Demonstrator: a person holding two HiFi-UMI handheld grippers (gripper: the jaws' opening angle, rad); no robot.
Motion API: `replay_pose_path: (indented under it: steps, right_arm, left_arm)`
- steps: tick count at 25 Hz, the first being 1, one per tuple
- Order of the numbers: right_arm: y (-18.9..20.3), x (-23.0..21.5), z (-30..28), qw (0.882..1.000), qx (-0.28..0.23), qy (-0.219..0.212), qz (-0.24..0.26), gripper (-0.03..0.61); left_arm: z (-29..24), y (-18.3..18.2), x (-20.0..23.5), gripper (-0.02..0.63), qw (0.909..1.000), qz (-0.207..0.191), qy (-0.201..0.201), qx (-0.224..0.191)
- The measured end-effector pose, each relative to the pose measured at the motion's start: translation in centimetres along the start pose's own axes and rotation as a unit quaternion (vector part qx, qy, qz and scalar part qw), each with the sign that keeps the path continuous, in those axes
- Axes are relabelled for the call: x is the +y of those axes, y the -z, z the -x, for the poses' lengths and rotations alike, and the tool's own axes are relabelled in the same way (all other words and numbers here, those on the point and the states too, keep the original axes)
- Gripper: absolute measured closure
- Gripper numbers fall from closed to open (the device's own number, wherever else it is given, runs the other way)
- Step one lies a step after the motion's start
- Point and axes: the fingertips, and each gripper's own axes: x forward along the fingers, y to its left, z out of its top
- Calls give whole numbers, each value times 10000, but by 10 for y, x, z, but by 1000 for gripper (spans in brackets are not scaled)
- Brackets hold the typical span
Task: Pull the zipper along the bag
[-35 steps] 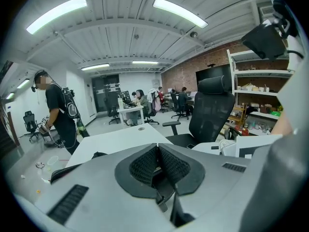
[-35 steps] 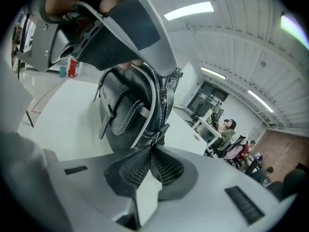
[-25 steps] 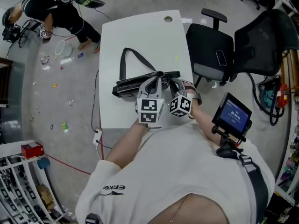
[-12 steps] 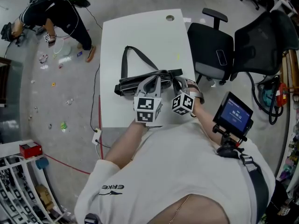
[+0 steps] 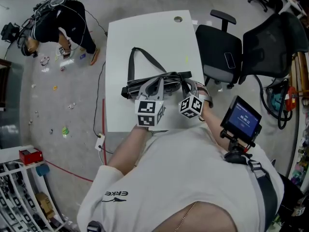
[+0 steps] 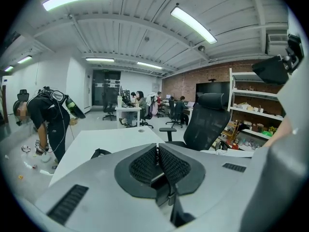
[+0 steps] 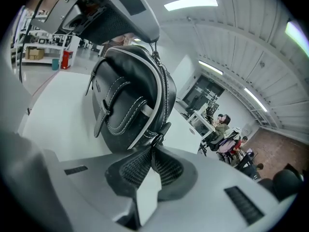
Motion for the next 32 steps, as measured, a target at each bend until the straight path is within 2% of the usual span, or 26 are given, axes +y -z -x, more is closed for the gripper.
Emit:
replay_pose_path:
  steps: [10,32]
  right_arm:
    - [23,-7,-5,9999,81,106,-74,554]
    - [39,-21,-7,9994,213,213,-144,554]
  left_arm:
    - [1,8,9,600,9994,318,-83,-120]
    - [22,19,46,600,9943,945,-464,-179]
